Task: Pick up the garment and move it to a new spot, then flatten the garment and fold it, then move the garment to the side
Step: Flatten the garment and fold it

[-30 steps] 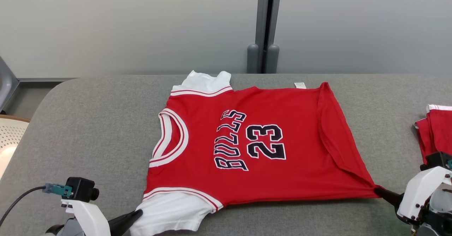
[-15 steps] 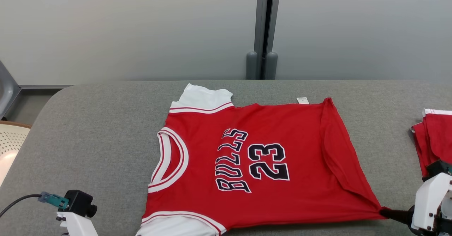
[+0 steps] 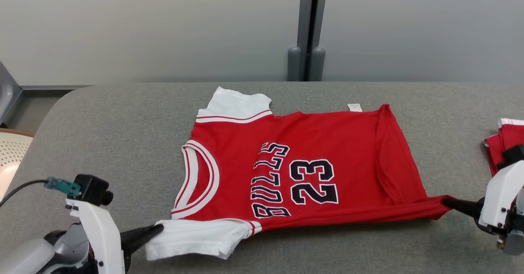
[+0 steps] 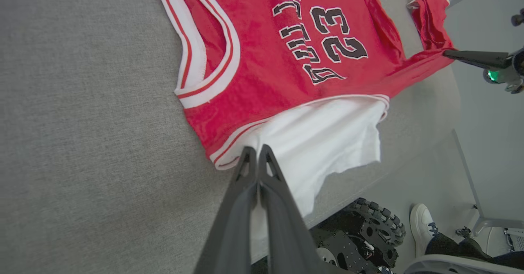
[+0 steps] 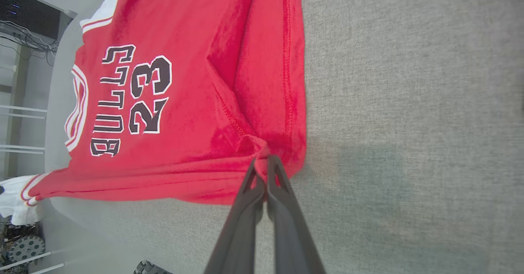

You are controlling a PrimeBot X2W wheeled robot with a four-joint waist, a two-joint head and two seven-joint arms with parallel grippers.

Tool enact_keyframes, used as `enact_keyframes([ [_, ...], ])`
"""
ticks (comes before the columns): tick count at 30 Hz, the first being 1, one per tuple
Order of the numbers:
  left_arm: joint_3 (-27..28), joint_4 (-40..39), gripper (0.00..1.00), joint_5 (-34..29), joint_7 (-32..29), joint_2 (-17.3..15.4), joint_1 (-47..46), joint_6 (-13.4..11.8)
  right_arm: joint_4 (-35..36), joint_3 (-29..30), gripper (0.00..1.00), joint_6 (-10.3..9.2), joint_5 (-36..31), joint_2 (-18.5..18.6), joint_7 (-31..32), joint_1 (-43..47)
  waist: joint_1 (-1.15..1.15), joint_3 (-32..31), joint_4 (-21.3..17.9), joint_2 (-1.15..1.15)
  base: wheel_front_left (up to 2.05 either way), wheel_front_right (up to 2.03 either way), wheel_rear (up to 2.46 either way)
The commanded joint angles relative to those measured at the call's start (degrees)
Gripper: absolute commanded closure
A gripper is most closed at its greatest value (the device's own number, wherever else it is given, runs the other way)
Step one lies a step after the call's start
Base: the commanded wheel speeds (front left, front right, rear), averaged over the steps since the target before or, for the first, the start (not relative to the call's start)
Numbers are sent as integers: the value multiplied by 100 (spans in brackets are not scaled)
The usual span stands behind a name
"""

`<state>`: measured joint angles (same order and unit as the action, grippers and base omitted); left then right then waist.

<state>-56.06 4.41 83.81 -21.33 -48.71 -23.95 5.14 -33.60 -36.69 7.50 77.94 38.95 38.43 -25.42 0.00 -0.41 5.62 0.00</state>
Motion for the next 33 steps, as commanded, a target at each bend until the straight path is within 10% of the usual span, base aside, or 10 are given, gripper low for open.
enact_keyframes([
  [1,56,55,100,-77,-46,34,-182,-33,2,56,100,-2,-93,-9,25,-139,0,126,-11,0,0,0,0],
  [22,-94,1737,100,-756,-696,1024,-1867,67,-814,293,100,-1,-1224,-835,219,-1641,0,1220,-223,0,0,0,0],
  [23,-92,1836,100,-771,-686,1074,-1906,77,-819,300,62,-1,-1284,-842,147,-1677,0,1245,-226,0,0,0,0],
  [24,-82,1933,100,-806,-644,1120,-1956,72,-850,329,0,-1,-1327,-846,63,-1709,0,1269,-227,0,0,0,0],
  [26,-52,2147,20,-897,-491,1223,-2075,29,-907,379,0,-1,-1428,-894,-128,-1744,0,1308,-227,0,0,0,0],
  [27,-29,2285,0,-938,-407,1280,-2117,-31,-927,395,0,-1,-1458,-933,-207,-1746,0,1322,-228,0,0,0,0],
  [33,178,2943,0,-1193,339,1620,-2401,-269,-894,467,0,-1,-1705,-964,-886,-1765,0,1398,-229,0,0,0,0],
])
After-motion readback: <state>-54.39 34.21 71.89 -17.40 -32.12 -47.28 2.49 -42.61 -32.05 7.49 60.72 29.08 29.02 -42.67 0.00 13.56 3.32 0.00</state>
